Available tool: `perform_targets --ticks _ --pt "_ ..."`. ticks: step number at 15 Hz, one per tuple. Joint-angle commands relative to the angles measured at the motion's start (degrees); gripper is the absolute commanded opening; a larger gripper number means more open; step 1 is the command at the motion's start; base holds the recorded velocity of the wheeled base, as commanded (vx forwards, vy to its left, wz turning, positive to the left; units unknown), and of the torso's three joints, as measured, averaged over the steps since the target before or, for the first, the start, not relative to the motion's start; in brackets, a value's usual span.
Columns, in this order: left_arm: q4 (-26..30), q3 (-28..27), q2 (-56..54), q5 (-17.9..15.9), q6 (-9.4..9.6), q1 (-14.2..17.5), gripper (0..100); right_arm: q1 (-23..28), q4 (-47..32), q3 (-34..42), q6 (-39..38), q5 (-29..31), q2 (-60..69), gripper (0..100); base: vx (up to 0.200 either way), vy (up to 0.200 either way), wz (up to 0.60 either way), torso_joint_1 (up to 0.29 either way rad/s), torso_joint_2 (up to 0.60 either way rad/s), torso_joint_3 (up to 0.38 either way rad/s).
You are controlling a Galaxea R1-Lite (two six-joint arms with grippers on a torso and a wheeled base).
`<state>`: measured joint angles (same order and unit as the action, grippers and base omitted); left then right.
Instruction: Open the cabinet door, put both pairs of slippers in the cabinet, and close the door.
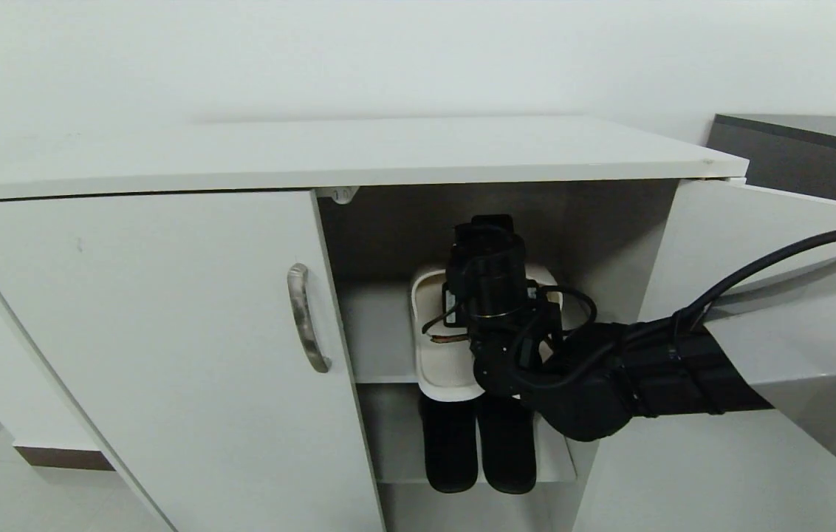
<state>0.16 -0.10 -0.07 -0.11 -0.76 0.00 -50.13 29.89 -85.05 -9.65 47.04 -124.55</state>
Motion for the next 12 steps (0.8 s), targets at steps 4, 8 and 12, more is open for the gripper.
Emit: perform_targets --ticks 4,8,12 --pt "0.0 0.0 0.1 0.0 -0.04 0.0 0 1.7 -2.3 -5.5 0.0 0.1 -3.6 0 0.0 0.0 0.0 0.0 0.0 0.0" --pt "0.0 0.0 0.1 0.0 -0.04 0.0 0 2.4 -3.1 -6.7 0.1 0.0 -4.6 0 0.0 0.0 0.0 0.0 0.0 0.0" --pt "0.0 0.0 0.1 0.0 -0.04 0.0 0 2.8 -3.7 -6.6 0.0 0.0 -5.4 100 0.0 0.0 0.0 0.0 0.0 0.0"
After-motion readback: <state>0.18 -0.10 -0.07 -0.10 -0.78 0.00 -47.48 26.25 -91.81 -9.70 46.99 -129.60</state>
